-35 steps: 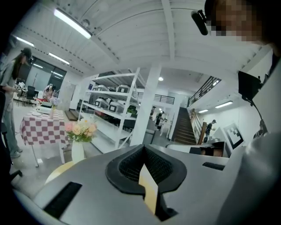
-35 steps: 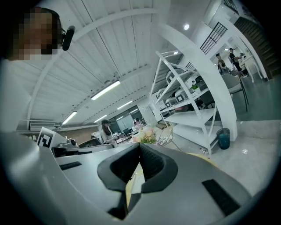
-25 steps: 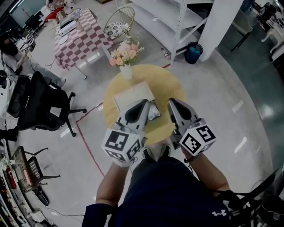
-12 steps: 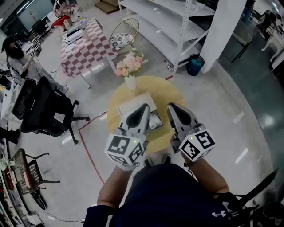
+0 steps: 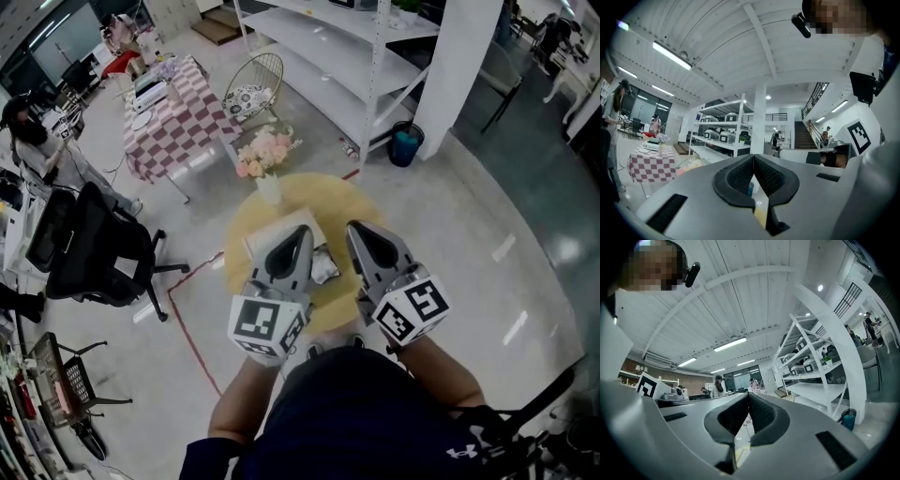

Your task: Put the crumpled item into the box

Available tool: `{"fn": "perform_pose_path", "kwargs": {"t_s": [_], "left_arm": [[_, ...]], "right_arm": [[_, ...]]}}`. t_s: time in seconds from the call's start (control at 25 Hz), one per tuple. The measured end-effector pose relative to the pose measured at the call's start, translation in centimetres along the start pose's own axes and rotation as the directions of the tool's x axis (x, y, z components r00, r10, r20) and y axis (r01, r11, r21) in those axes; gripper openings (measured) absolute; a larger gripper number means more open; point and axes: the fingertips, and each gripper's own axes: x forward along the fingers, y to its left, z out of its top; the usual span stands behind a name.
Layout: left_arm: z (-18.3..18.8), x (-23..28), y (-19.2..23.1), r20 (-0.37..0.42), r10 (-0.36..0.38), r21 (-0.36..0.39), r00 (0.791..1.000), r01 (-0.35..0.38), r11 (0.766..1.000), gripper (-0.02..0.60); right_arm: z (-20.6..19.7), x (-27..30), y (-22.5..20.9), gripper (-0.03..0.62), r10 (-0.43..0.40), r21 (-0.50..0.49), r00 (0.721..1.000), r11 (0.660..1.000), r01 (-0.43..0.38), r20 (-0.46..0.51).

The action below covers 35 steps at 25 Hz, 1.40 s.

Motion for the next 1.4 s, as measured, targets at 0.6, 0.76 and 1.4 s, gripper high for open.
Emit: {"fn": "perform_pose_path", "kwargs": {"t_s": [0.6, 0.76, 1.4], "left_arm": [[-0.2, 0.7, 0.7, -0.011, 0.015, 0.012, 1.000, -0.015, 1.000, 0.017], [-0.4, 0.9, 1.0, -0.009, 0.020, 0.017, 1.000, -0.020, 1.000, 0.017], [-1.2, 1.6, 0.2, -0.038, 0.003, 0.002, 0.999, -0.003, 1.000, 0.017]], "right_arm": [[0.4, 0.4, -0.4, 0.005, 0.002, -0.017, 1.000, 1.000, -0.001, 0.027], [0.1, 0.5, -0.5, 0.005, 0.006, -0.018, 1.000, 1.000, -0.005, 0.020], [0.0, 0.5, -0.7, 0.005, 0.015, -0.018, 1.000, 1.000, -0.015, 0.010]]}}
